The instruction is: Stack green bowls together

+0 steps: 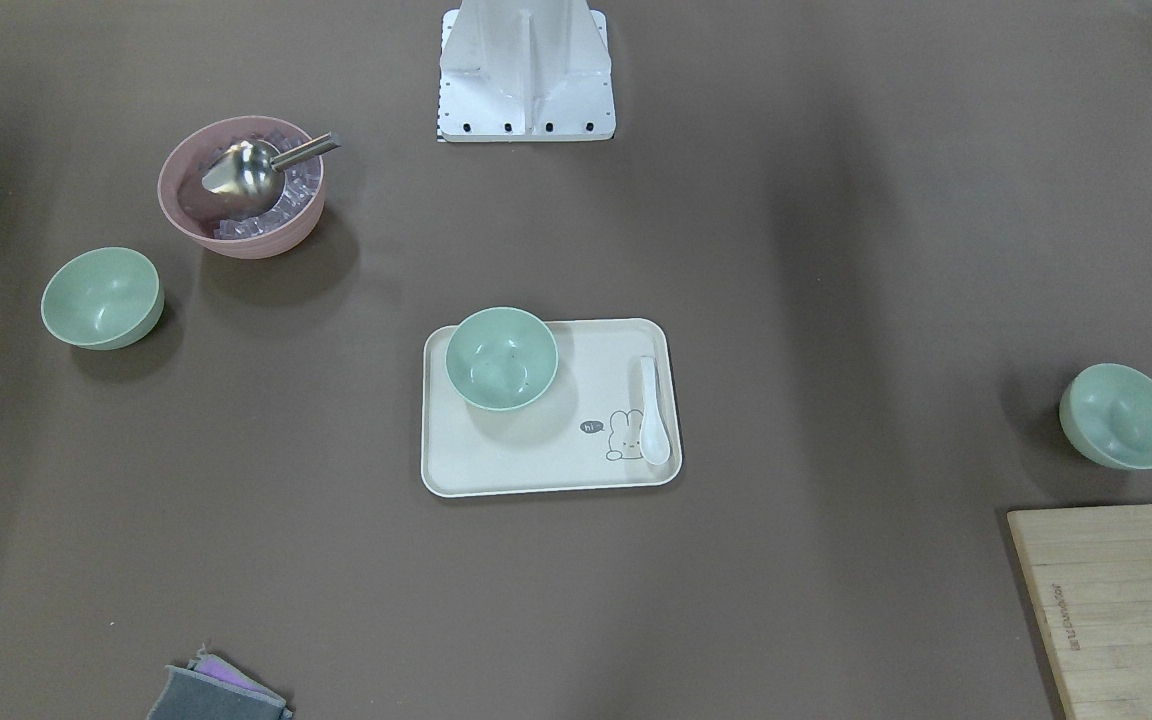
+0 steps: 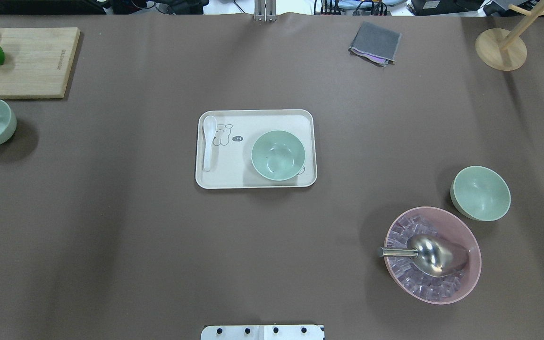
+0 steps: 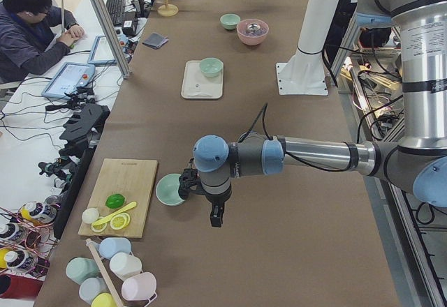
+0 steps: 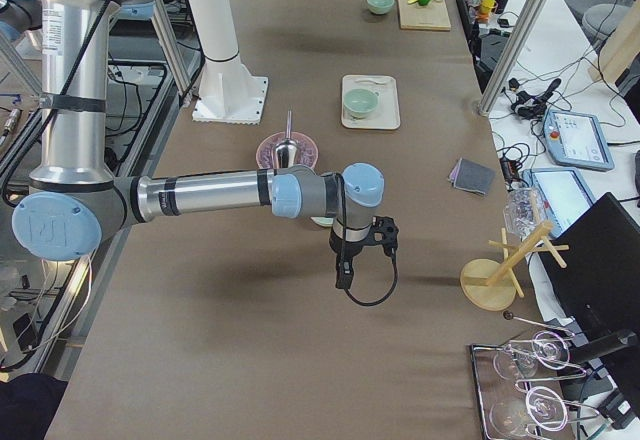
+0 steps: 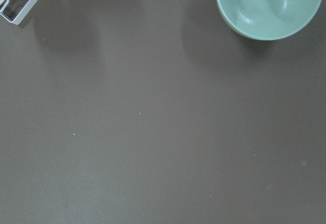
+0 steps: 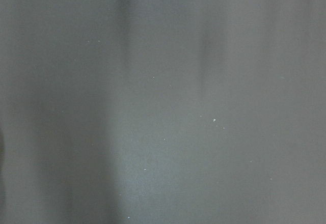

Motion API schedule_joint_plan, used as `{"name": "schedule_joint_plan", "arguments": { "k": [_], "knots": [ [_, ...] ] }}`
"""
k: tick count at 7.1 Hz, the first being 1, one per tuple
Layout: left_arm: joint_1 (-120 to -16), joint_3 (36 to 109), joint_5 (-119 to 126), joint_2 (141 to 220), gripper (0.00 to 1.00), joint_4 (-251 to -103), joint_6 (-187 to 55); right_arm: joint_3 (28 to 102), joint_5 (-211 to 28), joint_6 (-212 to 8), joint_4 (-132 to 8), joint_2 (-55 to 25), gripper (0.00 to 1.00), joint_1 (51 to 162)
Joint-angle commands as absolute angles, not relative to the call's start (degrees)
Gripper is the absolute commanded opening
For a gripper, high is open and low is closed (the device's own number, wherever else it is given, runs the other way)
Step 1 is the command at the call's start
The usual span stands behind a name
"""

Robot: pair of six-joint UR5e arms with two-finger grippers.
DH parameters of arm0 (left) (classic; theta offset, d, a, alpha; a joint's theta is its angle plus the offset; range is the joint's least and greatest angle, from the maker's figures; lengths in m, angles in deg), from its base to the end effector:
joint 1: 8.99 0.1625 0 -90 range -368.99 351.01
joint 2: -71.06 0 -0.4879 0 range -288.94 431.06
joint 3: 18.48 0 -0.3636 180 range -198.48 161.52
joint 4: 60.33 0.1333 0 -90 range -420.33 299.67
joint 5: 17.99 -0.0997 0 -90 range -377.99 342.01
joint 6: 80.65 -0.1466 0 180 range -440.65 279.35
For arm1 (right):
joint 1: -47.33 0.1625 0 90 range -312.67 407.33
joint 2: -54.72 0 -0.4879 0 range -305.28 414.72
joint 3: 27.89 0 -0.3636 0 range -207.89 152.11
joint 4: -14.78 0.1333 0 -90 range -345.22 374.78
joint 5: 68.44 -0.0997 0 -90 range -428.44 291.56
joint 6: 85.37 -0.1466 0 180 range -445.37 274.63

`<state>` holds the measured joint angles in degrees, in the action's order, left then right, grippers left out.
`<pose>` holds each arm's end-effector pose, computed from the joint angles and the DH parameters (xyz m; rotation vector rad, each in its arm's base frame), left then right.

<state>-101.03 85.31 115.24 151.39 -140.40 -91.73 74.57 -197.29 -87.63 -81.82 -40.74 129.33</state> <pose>-0.0460 -0.3677 0.7337 -0.0098 0.7603 0.1119 -0.0168 -0.4167 0.7173 -0.0540 -0.6762 -0.0987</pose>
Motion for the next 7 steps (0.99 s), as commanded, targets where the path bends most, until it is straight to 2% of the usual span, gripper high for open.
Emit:
{"name": "schedule_joint_plan", "arguments": {
  "k": [1,3,5,7],
  "knots": [
    [-100.84,85.31,114.91,151.48,0.99,-140.31,-91.73,74.51,-197.29,-87.57,-81.82,-40.73,1.0,129.33],
    [-100.75,85.58,115.25,151.48,0.99,-140.49,-91.73,74.68,-197.29,-87.57,-81.73,-40.65,1.0,129.33],
    [-100.75,89.16,115.34,151.65,0.99,-141.27,-91.73,79.14,-197.2,-87.14,-81.9,-40.47,1.0,128.98],
    [-99.35,89.09,115.34,152.09,0.99,-142.77,-91.73,81.6,-197.02,-86.96,-81.9,-39.25,1.0,126.62]
  ]
}}
